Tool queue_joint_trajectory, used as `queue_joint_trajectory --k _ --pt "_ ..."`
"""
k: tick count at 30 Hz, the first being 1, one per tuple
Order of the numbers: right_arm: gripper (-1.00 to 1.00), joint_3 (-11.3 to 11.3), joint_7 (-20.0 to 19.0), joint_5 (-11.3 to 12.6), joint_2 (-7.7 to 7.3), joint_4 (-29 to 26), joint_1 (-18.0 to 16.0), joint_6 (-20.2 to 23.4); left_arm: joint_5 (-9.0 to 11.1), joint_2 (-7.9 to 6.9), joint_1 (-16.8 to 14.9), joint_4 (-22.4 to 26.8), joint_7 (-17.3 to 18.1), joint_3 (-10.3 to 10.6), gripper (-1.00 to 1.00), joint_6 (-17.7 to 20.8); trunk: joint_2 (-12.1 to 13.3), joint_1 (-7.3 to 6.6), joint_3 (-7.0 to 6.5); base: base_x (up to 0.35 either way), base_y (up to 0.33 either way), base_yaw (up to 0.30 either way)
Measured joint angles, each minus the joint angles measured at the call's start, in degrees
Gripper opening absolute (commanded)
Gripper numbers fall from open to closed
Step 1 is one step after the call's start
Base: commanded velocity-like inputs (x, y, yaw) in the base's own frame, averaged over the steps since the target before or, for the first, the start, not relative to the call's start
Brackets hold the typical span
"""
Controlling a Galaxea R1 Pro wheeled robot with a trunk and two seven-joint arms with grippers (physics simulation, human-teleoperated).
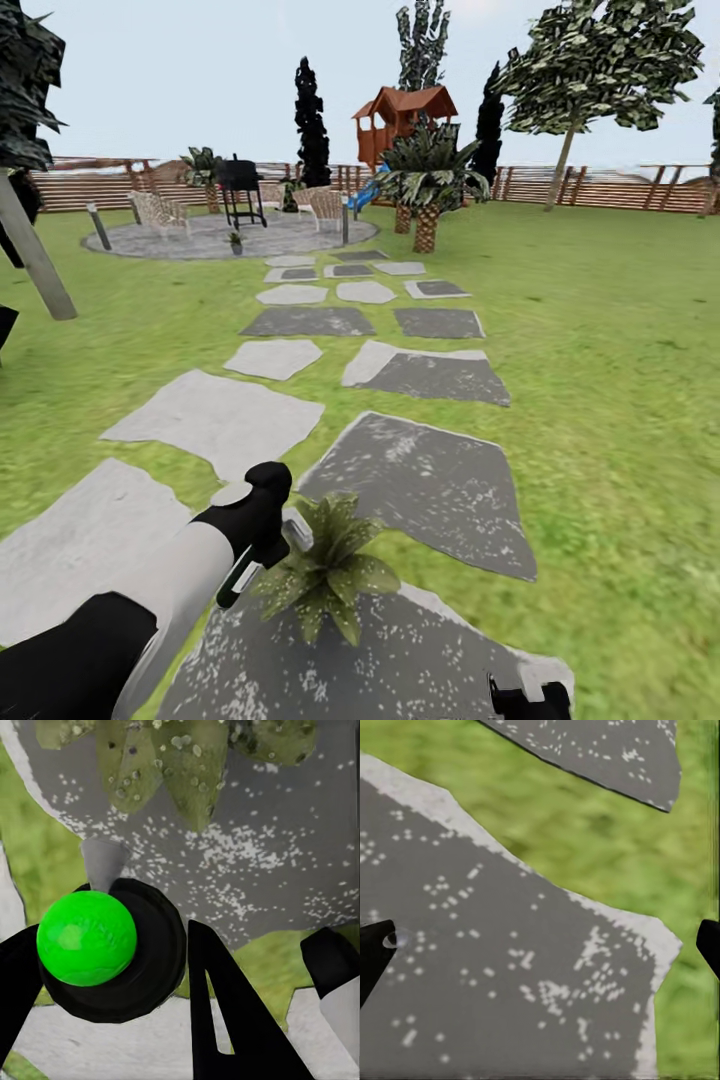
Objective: Pick up the pesticide atomizer in the garden and spray insectifuge to fully cover both potted plants in the garden.
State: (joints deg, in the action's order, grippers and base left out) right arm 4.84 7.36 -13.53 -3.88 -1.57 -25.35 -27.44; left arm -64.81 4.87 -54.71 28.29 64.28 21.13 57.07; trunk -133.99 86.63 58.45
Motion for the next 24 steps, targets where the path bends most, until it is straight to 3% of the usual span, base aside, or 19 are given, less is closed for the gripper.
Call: queue_joint_trajectory --k 5,24 --pt "1.00 0.04 -0.01 0.02 0.01 0.00 0.00 0.03 -0.15 -0.12 -0.26 0.35 -0.02 -0.16 -1.00 0.08 0.00 0.00 0.00 0.017 0.104 -0.229" --pt "1.00 -0.02 -0.04 0.00 0.01 0.01 -0.01 0.03 -0.43 -0.28 -0.30 0.95 -0.48 -0.27 -1.00 0.38 0.00 -0.01 0.00 0.074 0.293 -0.005"
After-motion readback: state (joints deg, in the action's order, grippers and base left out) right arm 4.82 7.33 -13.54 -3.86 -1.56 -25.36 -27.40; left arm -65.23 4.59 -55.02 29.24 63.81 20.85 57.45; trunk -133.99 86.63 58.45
